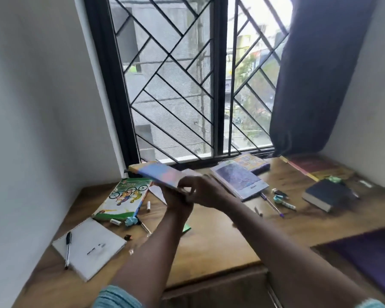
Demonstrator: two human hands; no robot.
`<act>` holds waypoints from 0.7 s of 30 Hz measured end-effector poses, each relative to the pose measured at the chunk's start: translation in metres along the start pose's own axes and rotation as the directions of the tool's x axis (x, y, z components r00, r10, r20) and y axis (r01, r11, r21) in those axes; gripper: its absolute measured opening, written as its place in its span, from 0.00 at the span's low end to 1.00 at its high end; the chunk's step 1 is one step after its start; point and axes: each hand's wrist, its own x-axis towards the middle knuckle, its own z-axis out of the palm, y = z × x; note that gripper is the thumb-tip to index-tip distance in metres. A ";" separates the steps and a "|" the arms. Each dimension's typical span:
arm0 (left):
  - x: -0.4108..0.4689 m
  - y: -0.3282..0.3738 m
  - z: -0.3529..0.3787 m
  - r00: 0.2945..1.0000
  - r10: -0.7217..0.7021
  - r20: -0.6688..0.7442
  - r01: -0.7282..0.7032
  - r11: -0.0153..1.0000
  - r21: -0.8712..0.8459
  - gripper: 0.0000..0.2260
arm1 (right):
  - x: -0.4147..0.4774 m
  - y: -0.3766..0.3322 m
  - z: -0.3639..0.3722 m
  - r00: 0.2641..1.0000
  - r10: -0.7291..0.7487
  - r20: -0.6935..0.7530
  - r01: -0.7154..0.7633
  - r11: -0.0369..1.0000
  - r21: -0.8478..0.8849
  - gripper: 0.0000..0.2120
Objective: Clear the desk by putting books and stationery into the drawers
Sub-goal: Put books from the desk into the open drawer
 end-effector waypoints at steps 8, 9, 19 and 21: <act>-0.069 -0.036 -0.004 0.929 -0.071 0.362 0.090 0.995 -0.035 0.23 | -0.089 0.038 -0.022 0.924 0.379 0.047 -0.381 0.907 0.181 0.20; -0.076 -0.042 -0.003 0.919 -0.101 0.382 0.109 0.994 0.001 0.22 | -0.099 0.048 -0.025 0.901 0.432 0.035 -0.430 0.882 0.190 0.23; -0.126 -0.150 0.016 0.927 -0.337 0.164 0.229 0.856 0.462 0.24 | -0.229 0.122 -0.083 0.694 0.707 0.140 -0.667 0.557 0.494 0.17; -0.142 -0.188 0.032 0.916 -0.398 0.043 0.314 0.781 0.539 0.20 | -0.263 0.148 -0.102 0.644 0.761 0.083 -0.682 0.521 0.513 0.14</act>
